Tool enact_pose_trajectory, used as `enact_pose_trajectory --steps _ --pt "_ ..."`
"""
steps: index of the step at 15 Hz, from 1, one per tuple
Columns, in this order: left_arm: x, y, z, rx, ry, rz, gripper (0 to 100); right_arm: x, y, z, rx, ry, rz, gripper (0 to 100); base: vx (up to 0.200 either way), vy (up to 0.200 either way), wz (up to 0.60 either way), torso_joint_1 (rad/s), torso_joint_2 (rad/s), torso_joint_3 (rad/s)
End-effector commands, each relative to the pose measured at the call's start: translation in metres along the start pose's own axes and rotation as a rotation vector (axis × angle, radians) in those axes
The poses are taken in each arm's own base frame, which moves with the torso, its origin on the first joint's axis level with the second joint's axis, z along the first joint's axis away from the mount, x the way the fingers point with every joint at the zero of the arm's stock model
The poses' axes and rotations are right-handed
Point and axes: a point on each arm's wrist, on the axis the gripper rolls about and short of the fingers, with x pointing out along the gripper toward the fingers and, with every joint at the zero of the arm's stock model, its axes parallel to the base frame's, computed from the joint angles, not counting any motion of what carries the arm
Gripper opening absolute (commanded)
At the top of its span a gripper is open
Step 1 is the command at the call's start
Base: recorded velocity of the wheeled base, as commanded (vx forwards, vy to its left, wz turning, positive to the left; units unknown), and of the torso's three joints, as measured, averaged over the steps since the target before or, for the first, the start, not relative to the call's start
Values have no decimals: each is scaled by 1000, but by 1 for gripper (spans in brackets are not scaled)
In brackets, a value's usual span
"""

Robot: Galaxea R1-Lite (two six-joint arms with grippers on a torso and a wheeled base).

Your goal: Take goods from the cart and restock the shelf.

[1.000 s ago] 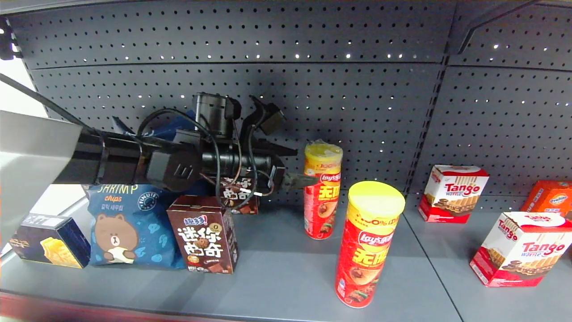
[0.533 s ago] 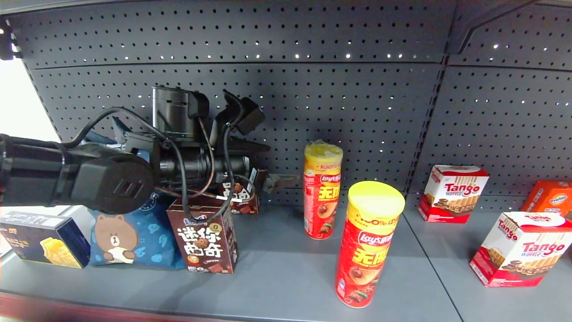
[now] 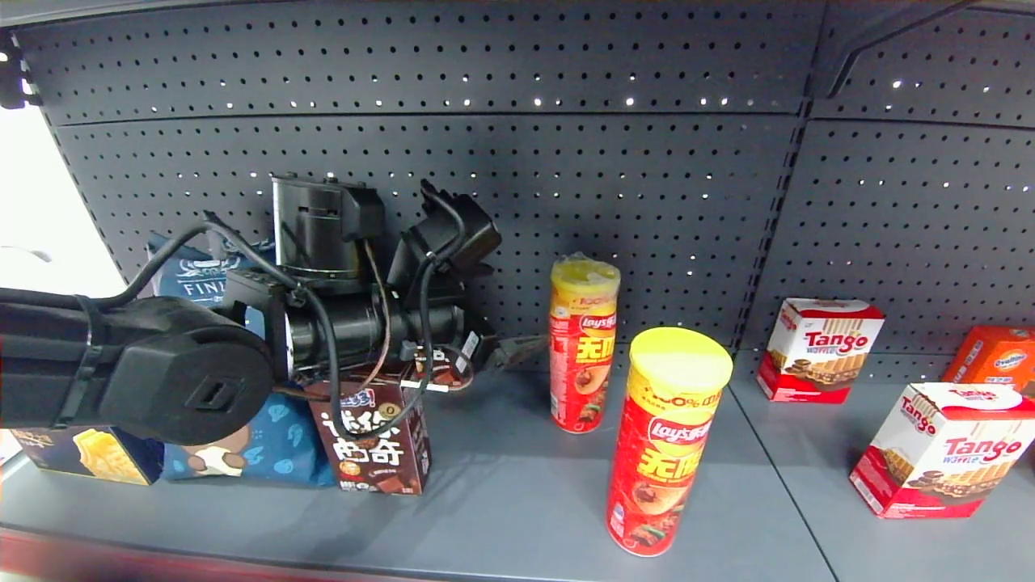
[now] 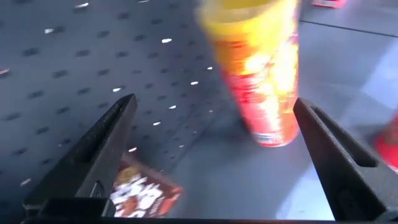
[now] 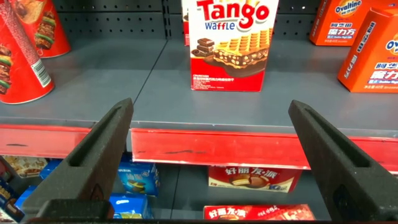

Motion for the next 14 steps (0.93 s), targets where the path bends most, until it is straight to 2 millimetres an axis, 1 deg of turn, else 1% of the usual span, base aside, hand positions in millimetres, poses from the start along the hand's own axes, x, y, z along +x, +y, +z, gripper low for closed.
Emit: enact_pose_trajectory --steps 1,4,7,9,13,14 --pt "11 -10 -5 1 16 -34 100 0 0 0 0 1 0 100 0 0 0 0 0 0" --pt "17 -17 -8 16 27 -61 100 0 0 0 0 1 1 100 0 0 0 0 0 0" --pt "20 -16 -13 56 40 -60 100 0 0 0 0 1 0 100 0 0 0 0 0 0" --pt "22 -14 -17 113 65 -27 100 0 0 0 0 1 0 100 0 0 0 0 0 0" --pt "29 -15 -22 143 101 19 100 0 0 0 0 1 0 100 0 0 0 0 0 0" --pt "33 -16 -25 148 98 24 100 0 0 0 0 1 1 100 0 0 0 0 0 0"
